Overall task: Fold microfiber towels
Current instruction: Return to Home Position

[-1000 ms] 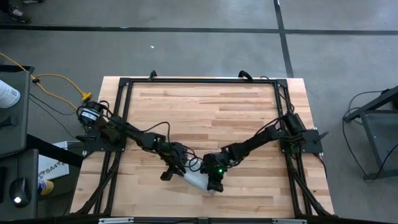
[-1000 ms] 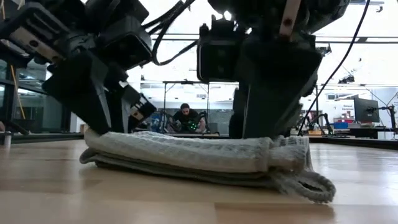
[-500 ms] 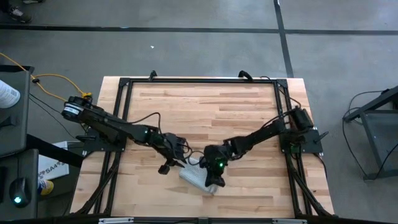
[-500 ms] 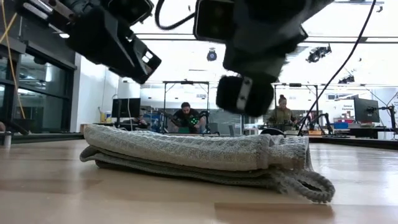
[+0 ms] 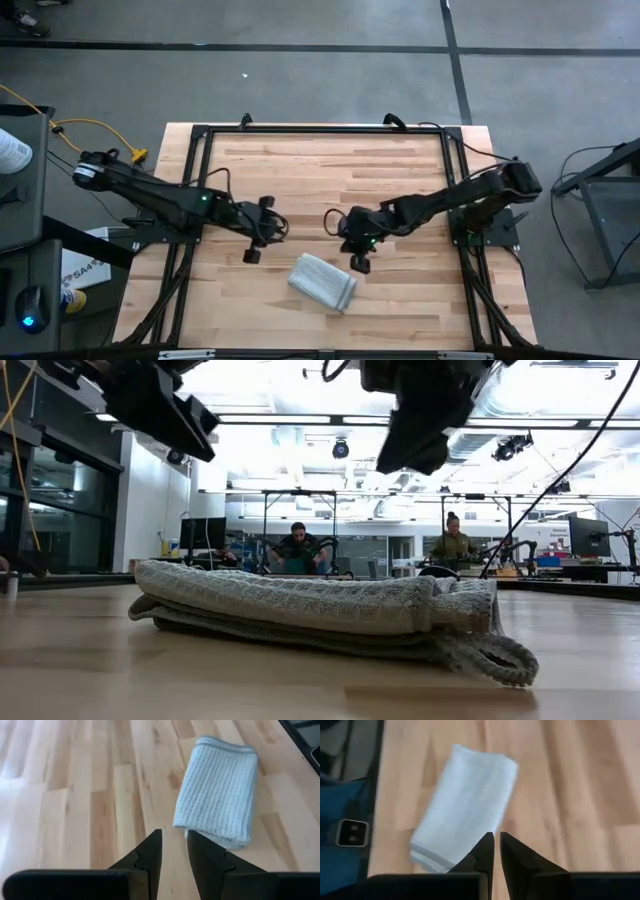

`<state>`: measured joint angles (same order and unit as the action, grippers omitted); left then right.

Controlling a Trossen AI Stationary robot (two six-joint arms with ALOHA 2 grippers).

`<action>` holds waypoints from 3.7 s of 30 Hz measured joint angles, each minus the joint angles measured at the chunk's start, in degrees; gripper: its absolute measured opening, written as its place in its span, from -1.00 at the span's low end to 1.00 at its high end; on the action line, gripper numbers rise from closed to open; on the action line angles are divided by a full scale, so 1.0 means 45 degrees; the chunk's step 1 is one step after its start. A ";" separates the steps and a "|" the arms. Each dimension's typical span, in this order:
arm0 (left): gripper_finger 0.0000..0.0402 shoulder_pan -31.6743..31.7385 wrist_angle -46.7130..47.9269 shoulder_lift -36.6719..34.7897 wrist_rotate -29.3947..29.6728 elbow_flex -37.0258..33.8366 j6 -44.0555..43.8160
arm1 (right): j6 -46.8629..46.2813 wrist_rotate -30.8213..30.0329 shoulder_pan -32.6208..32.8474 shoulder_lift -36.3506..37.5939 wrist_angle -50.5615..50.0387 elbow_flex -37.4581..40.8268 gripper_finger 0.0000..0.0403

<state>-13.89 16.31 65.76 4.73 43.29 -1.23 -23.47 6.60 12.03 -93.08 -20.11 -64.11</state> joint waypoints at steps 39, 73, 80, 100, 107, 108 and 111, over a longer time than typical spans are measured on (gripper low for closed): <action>-0.54 0.0000 -0.1251 -1.1228 0.0758 -0.6909 -0.1363 | -0.0431 -0.1826 0.0821 0.7103 1.3757 1.1998 -0.88; -0.54 0.0000 -0.1497 -1.2376 0.0714 -0.8433 -0.1690 | -0.1112 -0.1810 0.0821 0.7092 1.6454 1.4165 -0.88; -0.54 -0.0005 -0.1489 -1.3295 0.0355 -0.8544 -0.1068 | -0.1204 -0.1815 0.0821 0.7092 1.6979 1.4177 -0.88; -0.54 -0.0005 -0.3565 -1.4533 -0.1258 -0.9308 -0.0046 | -0.1204 -0.1772 0.0825 0.7092 1.7576 1.4187 -0.88; -0.54 -0.0005 -0.3502 -1.4533 -0.1244 -0.9326 0.0282 | -0.1068 -0.1752 0.0826 0.7092 1.7571 1.4191 -0.88; -0.54 -0.0005 -0.3500 -1.4525 -0.1244 -0.9328 0.0258 | -0.1063 -0.1747 0.0826 0.7092 1.7571 1.4191 -0.88; -0.54 -0.0005 -0.3493 -1.4470 -0.1239 -0.9335 0.0198 | -0.0970 -0.1747 0.0826 0.7092 1.7557 1.4191 -0.88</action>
<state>-13.91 0.59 0.64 -0.84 1.28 -0.33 -27.83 -1.26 15.75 -61.17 58.89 -0.25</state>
